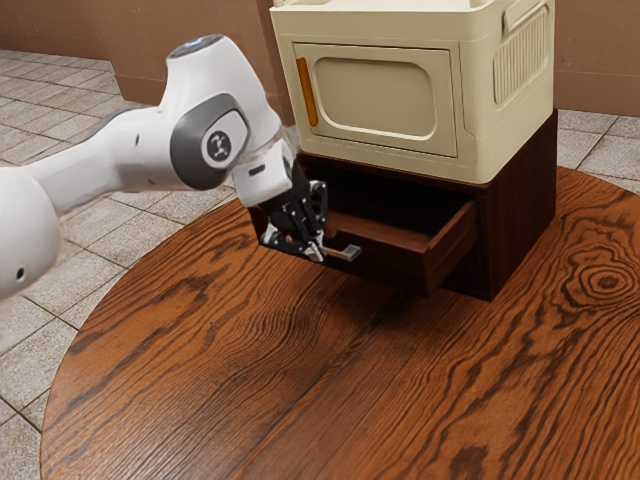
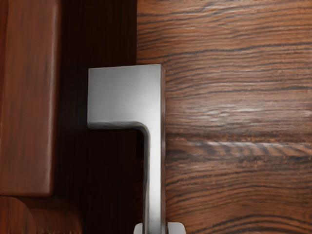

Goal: Pull the drawer handle with one arm to open the drawer

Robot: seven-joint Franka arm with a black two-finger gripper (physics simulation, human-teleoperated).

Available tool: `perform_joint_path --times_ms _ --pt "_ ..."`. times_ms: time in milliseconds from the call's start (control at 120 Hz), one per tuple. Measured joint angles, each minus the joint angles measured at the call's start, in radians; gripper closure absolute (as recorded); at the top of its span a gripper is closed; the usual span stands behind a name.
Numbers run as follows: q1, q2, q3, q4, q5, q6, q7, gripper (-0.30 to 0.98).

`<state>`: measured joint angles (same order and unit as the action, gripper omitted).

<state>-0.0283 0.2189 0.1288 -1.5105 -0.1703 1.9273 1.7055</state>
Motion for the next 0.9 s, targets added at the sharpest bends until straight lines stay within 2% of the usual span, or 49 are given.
perform_joint_path --times_ms 392,508,742,900 --pt "0.003 -0.100 -0.001 -0.122 -0.003 0.014 -0.008 0.72" --pt "-0.004 -0.125 0.002 -0.160 -0.004 0.024 -0.009 0.77" --pt "0.000 -0.154 -0.002 -0.194 -0.004 0.032 -0.012 0.73" --pt "-0.001 -0.189 -0.001 -0.193 -0.004 0.033 -0.013 0.61"
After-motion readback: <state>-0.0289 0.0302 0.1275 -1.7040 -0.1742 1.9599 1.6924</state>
